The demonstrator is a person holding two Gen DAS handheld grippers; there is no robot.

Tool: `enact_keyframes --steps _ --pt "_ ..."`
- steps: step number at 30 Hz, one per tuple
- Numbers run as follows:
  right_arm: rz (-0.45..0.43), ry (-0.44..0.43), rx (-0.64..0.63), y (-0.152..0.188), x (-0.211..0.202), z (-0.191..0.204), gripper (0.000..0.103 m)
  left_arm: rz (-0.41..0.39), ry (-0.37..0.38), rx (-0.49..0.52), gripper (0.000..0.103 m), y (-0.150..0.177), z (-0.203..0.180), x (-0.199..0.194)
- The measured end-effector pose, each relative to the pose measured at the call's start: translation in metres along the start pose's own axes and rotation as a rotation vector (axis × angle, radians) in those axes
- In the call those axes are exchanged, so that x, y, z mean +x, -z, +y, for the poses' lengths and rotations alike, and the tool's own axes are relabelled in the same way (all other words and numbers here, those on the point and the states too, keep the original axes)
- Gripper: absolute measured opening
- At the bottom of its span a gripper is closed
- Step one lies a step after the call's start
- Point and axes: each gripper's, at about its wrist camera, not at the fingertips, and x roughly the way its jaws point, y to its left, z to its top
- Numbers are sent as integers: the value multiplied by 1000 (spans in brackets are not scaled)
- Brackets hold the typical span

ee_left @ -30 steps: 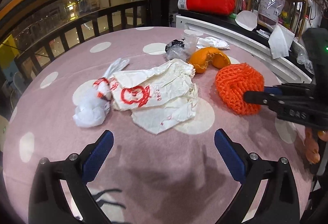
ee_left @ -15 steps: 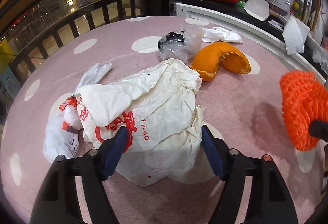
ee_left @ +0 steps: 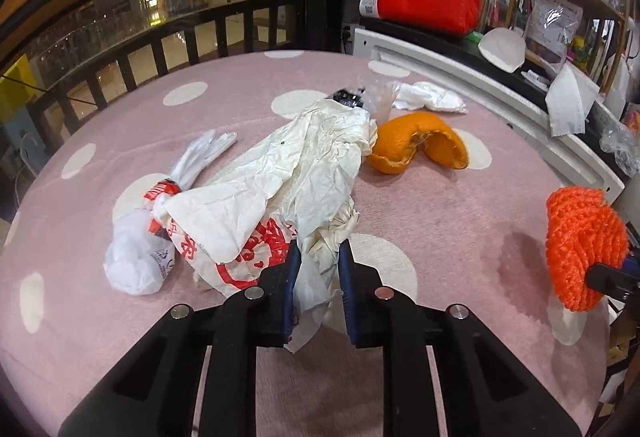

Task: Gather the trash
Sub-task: 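Grasp the white paper wrapper with the left gripper while the right gripper grasps the orange foam net, then carry the wrapper and orange net to the black bin and release both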

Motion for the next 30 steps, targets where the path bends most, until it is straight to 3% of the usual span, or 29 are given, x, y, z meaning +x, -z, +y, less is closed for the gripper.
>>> enact_keyframes --steps 12,30 --pt "-44 4 2 24 -38 -3 24 -115 107 -49 18 25 -20 -70" --pt "-95 94 78 72 -104 -53 24 -173 246 -7 18 53 -89 -115"
